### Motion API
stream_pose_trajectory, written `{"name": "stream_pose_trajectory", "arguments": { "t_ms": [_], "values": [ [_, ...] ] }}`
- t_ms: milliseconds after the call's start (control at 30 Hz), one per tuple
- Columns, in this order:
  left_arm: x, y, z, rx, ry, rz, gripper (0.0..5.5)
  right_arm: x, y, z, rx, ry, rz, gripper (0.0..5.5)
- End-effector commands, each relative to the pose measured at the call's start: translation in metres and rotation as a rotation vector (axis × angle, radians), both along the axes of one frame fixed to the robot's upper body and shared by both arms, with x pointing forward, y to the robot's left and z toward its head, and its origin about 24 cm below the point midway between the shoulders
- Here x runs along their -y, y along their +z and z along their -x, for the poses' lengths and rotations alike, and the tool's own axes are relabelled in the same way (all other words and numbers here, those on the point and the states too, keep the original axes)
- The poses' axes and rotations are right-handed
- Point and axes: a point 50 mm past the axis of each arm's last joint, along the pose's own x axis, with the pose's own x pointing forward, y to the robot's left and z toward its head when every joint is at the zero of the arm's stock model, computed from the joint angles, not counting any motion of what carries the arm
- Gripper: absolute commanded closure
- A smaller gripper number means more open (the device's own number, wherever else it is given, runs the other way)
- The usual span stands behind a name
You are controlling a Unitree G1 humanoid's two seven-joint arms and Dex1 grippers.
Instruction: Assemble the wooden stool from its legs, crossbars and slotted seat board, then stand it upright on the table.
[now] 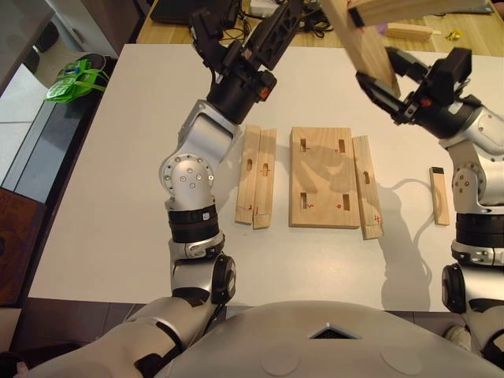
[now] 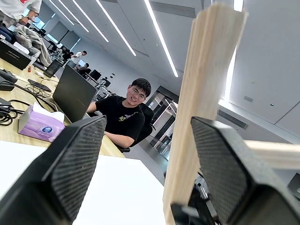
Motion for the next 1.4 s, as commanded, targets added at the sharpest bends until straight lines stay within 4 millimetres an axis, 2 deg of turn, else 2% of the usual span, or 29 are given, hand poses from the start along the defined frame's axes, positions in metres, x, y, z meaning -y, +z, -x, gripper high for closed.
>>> {"name": "stream_pose_trajectory", "arguments": {
  "t_ms": [33, 133, 267, 433, 533, 733, 1000, 1300, 1400],
  "values": [
    [0.003, 0.002, 0.001, 0.007, -0.007, -0.001, 2.17, 0.0, -0.002, -0.002, 0.024, -0.009, 0.014, 3.44],
    [0.005, -0.001, 0.0, -0.007, 0.008, 0.007, 2.17, -0.003, -0.013, 0.005, 0.013, 0.025, 0.049, 3.44],
    [0.011, 0.008, 0.006, 0.047, -0.036, 0.025, 2.17, -0.003, -0.021, 0.011, 0.001, 0.055, 0.082, 3.44],
    [0.006, 0.021, 0.012, 0.118, -0.065, 0.085, 2.17, -0.001, -0.03, 0.017, -0.027, 0.097, 0.136, 3.44],
    [0.005, 0.02, 0.012, 0.114, -0.069, 0.084, 2.17, -0.001, -0.031, 0.017, -0.027, 0.106, 0.148, 3.44],
    [0.009, 0.013, 0.011, 0.067, -0.068, 0.082, 3.09, -0.002, -0.029, 0.016, -0.023, 0.109, 0.146, 3.44],
    [0.012, -0.006, 0.005, -0.026, -0.058, -0.036, 4.36, -0.005, -0.03, 0.017, -0.026, 0.105, 0.127, 3.44],
    [0.012, -0.002, 0.007, -0.005, -0.042, -0.01, 4.41, -0.008, -0.03, 0.016, -0.032, 0.105, 0.132, 3.45],
    [0.009, 0.003, 0.005, 0.009, -0.006, 0.016, 4.42, -0.004, -0.038, 0.017, -0.082, 0.105, 0.156, 3.45]
  ]
}}
